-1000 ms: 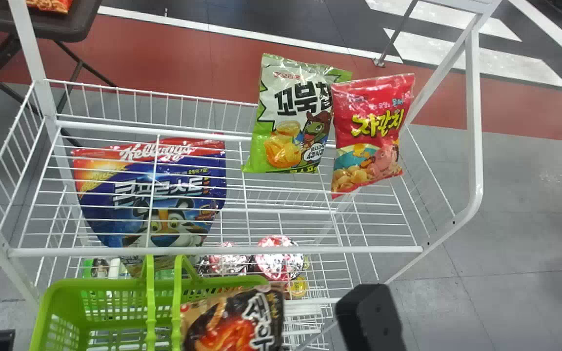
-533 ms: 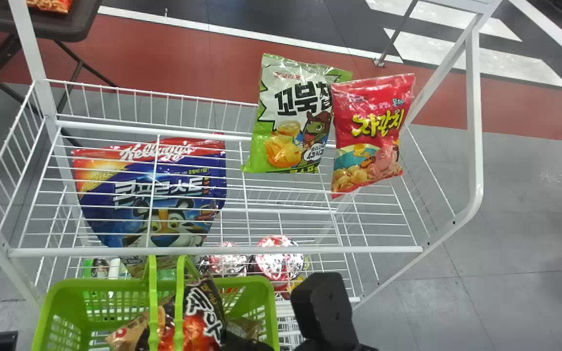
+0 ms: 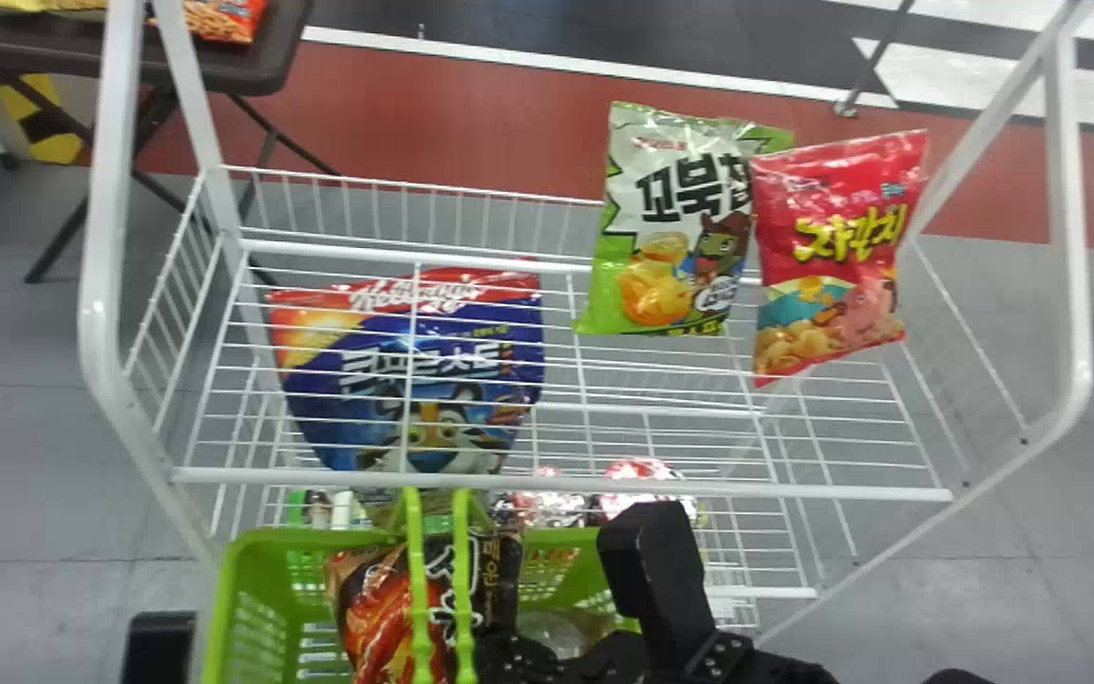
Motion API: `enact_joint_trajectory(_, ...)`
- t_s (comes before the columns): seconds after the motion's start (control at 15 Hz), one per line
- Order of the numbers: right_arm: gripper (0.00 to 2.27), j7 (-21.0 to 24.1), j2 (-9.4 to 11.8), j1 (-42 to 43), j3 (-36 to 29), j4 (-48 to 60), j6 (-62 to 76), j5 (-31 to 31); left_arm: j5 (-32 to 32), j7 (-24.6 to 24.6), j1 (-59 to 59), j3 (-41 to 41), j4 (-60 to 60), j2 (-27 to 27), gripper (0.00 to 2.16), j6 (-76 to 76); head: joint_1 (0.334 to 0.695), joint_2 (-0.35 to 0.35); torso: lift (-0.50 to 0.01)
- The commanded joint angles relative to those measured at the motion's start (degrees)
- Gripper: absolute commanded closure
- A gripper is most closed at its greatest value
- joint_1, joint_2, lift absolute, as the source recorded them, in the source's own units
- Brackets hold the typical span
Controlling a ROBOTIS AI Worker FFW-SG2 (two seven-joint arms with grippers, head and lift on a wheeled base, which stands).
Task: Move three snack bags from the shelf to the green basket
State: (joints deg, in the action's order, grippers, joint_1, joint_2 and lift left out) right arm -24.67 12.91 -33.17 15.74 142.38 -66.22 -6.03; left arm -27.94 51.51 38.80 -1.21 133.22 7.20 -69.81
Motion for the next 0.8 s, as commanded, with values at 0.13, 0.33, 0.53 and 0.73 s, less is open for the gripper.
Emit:
enact_joint_trajectory(0.13,1.76,-0.7,-0.3,0.2,-2.4,-1.1,0.5,-4.1,0.1,0.1,0.0,-0.1,-0.1,0.0,2.14,0.1,0.695,-0.088,-0.048)
enact_joint_trajectory(0.33,0.00,0.3,-0.7,1.2,-2.6,-1.1,-7.9,-0.9,0.1,0.0,0.0,-0.2,0.0,0.0,2.14,0.1,0.695,-0.106,-0.048)
enact_joint_trajectory(0.53,0.04,0.7,-2.6,1.5,-2.7,-0.6,-15.0,3.8,0.3,-0.1,-0.2,-0.6,0.0,0.0,2.14,0.1,0.695,-0.186,-0.048)
enact_joint_trajectory(0.73,0.04,3.0,-2.5,-3.4,-3.2,3.0,-1.6,7.1,0.9,-0.2,-0.3,-1.1,0.0,-0.1,2.14,0.1,0.695,-0.277,-0.048)
